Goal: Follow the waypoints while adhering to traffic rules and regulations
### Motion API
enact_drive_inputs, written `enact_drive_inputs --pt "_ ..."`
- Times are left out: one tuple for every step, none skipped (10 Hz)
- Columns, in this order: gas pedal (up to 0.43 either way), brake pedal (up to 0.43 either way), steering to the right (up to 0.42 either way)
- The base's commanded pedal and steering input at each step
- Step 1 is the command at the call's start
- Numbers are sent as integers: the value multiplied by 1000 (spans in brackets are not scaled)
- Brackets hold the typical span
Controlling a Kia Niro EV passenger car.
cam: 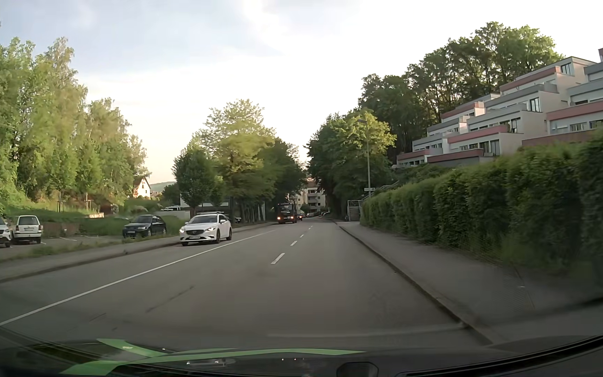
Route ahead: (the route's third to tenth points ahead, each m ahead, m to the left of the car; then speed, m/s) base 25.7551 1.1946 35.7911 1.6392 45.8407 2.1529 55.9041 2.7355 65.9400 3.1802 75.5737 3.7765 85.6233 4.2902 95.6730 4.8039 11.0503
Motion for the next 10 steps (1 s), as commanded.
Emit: enact_drive_inputs --pt "0 98 -2" --pt "0 98 -2" --pt "0 98 -3" --pt "28 98 -3" --pt "67 98 -4" --pt "39 98 -4" --pt "39 104 -4" --pt "0 98 -4" --pt "0 98 -4" --pt "0 104 -4"
